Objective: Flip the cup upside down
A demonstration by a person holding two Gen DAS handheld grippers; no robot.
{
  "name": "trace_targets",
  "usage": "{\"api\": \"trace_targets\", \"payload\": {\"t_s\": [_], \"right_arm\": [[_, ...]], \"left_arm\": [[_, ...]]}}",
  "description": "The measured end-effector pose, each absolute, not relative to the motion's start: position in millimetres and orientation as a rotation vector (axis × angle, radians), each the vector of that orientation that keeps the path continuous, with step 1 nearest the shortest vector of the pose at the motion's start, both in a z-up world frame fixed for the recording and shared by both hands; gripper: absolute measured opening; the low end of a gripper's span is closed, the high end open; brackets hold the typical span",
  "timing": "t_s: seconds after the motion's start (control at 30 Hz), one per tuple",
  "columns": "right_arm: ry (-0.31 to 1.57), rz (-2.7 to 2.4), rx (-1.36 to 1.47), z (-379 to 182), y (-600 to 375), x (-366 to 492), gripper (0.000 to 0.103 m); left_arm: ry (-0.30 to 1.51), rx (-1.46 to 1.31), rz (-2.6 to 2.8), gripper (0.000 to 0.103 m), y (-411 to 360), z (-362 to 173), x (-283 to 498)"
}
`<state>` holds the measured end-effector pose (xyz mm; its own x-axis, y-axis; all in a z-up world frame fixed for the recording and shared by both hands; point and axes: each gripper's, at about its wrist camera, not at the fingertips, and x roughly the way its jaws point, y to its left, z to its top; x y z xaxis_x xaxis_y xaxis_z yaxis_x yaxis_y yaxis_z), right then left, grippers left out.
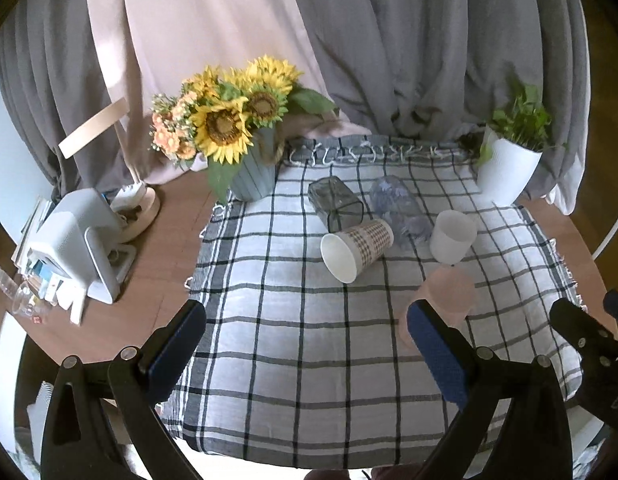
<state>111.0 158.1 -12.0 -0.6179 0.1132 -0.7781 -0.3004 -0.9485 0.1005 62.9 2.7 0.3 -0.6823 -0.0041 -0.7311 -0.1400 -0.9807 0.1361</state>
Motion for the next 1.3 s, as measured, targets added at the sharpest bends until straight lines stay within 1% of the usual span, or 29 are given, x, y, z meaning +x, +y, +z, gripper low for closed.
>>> {"api": "trace_targets", "payload": {"t_s": [0.17,0.3,0.47,1.3], "right_arm": [[0.328,2.632,-1.190,-5.4,144.4,120.3,0.094],[0.313,2.638,-1.140,2.2,136.2,124.3,0.096],[0.292,2.639,-1.115,7.0,128.7,125.2,0.097],[0.276,2.633,-1.142,3.4,122.3,124.6,0.097]], "left_arm": [[0.292,-1.186,2.810,0.103,-6.1,4.9,67.4],[0.271,-1.193,2.810,0.103,-13.4,4.6,66.7],[0.258,-1.180,2.803,0.103,-17.3,5.6,67.5],[0.251,-1.199,2.796,0.103,-17.6,3.3,66.2]]}}
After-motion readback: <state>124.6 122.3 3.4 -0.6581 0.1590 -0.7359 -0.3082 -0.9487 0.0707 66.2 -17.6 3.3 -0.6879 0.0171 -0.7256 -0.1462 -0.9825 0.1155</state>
